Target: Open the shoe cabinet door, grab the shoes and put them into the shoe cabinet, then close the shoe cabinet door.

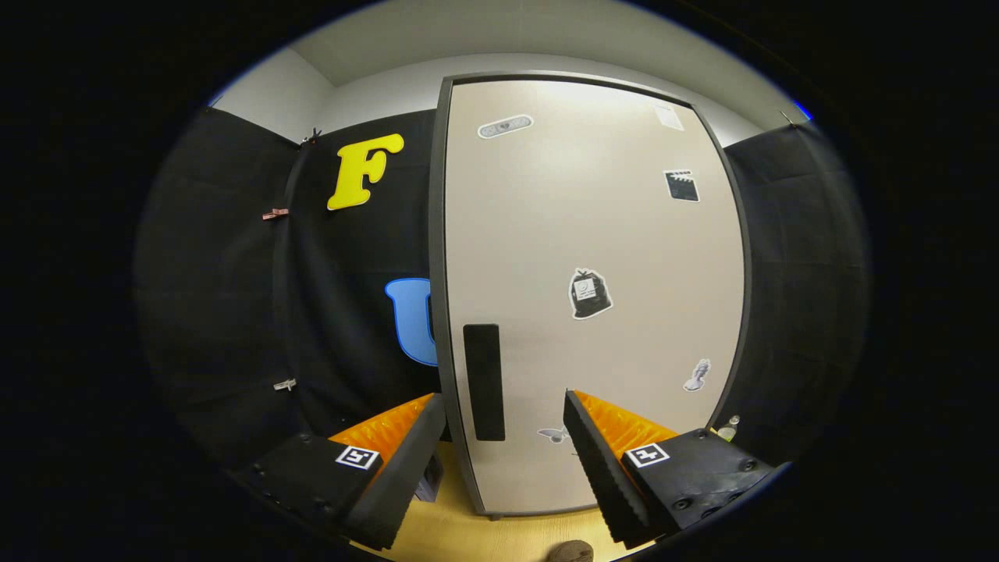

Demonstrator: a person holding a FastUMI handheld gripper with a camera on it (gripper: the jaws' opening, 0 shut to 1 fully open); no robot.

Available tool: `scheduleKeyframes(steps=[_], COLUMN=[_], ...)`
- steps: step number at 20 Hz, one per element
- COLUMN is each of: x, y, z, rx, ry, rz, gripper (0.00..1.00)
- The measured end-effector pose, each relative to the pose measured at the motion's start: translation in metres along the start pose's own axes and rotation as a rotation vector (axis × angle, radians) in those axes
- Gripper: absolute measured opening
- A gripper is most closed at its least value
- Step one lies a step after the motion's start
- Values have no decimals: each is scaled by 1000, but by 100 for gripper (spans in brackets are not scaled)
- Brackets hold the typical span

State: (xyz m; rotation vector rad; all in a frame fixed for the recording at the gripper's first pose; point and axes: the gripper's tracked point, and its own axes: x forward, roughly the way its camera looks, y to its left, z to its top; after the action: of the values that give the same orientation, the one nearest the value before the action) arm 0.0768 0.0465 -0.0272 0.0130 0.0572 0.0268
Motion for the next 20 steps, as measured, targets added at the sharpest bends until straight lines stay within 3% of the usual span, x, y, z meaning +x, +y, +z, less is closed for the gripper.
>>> scheduleKeyframes(steps=[13, 18, 20], x=[80, 80, 81], y=[6, 7, 6], z=[-20, -21, -24], rx=[28, 25, 17], ry=[34, 34, 42], rz=[-39, -54, -66], gripper=[96, 60, 58])
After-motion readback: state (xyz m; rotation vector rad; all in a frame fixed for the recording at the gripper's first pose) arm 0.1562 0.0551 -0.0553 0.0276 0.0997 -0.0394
